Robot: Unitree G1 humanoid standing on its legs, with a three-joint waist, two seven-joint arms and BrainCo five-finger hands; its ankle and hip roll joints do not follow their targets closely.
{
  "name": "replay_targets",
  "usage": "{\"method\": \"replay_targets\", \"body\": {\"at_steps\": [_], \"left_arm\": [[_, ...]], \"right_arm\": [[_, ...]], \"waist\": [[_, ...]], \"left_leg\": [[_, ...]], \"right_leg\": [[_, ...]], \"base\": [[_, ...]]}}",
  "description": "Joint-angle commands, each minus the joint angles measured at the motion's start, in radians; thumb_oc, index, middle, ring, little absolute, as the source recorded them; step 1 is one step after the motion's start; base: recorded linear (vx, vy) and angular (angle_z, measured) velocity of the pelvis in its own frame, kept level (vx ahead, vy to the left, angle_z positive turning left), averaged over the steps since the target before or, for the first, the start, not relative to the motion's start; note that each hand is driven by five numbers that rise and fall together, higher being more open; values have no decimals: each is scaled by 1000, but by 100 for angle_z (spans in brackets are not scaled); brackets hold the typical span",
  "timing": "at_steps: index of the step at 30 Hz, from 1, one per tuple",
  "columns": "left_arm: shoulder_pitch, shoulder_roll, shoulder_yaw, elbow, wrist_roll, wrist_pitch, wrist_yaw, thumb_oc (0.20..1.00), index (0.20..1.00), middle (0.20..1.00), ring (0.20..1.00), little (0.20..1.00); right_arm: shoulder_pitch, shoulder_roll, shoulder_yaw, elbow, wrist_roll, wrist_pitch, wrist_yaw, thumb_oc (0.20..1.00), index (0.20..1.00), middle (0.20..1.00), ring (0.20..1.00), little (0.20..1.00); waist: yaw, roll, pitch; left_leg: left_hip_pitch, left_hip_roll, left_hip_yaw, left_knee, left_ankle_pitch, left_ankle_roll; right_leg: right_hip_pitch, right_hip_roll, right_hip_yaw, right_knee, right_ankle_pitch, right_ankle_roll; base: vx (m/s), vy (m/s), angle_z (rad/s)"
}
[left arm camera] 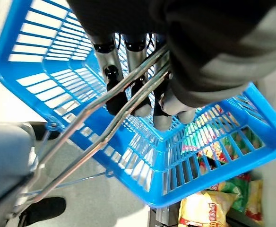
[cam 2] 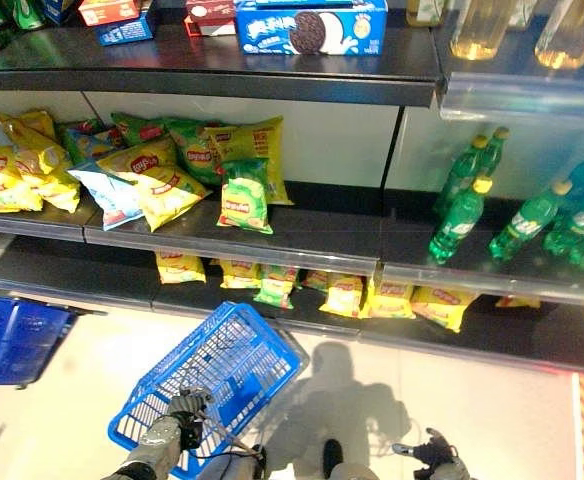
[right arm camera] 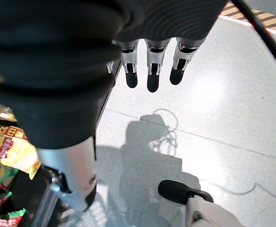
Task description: Pick up the snacks into the basket
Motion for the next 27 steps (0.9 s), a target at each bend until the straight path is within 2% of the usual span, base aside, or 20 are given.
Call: {"method": "replay_targets", "body": {"at_steps": [1, 4, 13, 17, 18, 20, 23, 24, 25, 27], "left_arm": [[90, 61, -62, 29, 71, 9, 14, 200, 200, 200, 200, 200], [103, 55, -66, 30, 70, 7, 2, 200, 200, 200, 200, 200], [112, 63, -57, 76, 100, 8, 2, 200, 200, 200, 200, 200], [147, 86, -8, -103, 30, -16, 36, 200, 200, 200, 200, 200], [168, 93, 2, -173, 11, -26, 53, 200, 200, 200, 200, 200], [186, 109, 21, -297, -32, -53, 71, 200, 200, 200, 200, 200], [207, 126, 34, -451, -76, -80, 90, 200, 200, 200, 200, 200], [209, 127, 34, -453, -76, -78, 90, 200, 200, 200, 200, 200], [225, 145, 52, -579, -106, -100, 91, 200, 200, 200, 200, 200], [244, 166, 73, -682, -107, -102, 93, 200, 200, 200, 200, 200]], "right_arm": [[13, -7, 28, -5, -23, -21, -6, 1000, 1000, 1000, 1000, 1000], [29, -4, 19, 13, -30, -18, -6, 1000, 1000, 1000, 1000, 1000], [23, 19, 21, -5, -33, -19, -2, 1000, 1000, 1000, 1000, 1000], [41, -4, 7, -381, -10, -64, -36, 1000, 1000, 1000, 1000, 1000], [69, -21, -2, -578, -2, -77, -33, 1000, 1000, 1000, 1000, 1000], [100, -49, -17, -804, 12, -115, -16, 1000, 1000, 1000, 1000, 1000], [97, -59, -40, -991, 70, -152, 8, 1000, 1000, 1000, 1000, 1000], [99, -59, -40, -993, 70, -151, 9, 1000, 1000, 1000, 1000, 1000], [69, -67, -51, -1100, 87, -164, 13, 1000, 1000, 1000, 1000, 1000], [31, -71, -55, -1165, 105, -168, 15, 1000, 1000, 1000, 1000, 1000]], "waist": [[17, -11, -45], [7, -2, -71], [13, -10, -87], [20, -23, -93], [21, -26, -90], [23, -33, -92], [31, -44, -95], [31, -44, -95], [39, -52, -97], [47, -63, -98]], "left_leg": [[-5, -37, -20, -28, 47, 39], [38, -35, 25, -87, 59, 33], [80, -46, 60, -126, 51, 47], [91, -51, 69, -118, 38, 57], [99, -52, 71, -117, 34, 59], [98, -54, 69, -113, 29, 62], [102, -57, 67, -113, 24, 66], [103, -57, 67, -113, 23, 66], [102, -57, 64, -112, 20, 68], [101, -57, 60, -109, 16, 71]], "right_leg": [[-45, 13, 27, 40, -60, 137], [-25, 6, 18, -15, -31, 152], [-25, -23, 22, -19, -15, 176], [-20, -33, 28, -19, -10, 186], [-13, -33, 30, -19, -12, 188], [-13, -37, 29, -19, -9, 193], [-10, -41, 30, -19, -10, 198], [-9, -41, 30, -19, -10, 199], [-8, -43, 31, -19, -11, 201], [-8, -44, 32, -19, -11, 200]], "base": [[97, 79, 1], [93, 91, -30], [41, 87, -4], [21, 70, -15], [13, 66, -20], [4, 63, -9], [7, 32, 0], [10, 40, 2], [0, 0, 0], [0, 0, 0]]}}
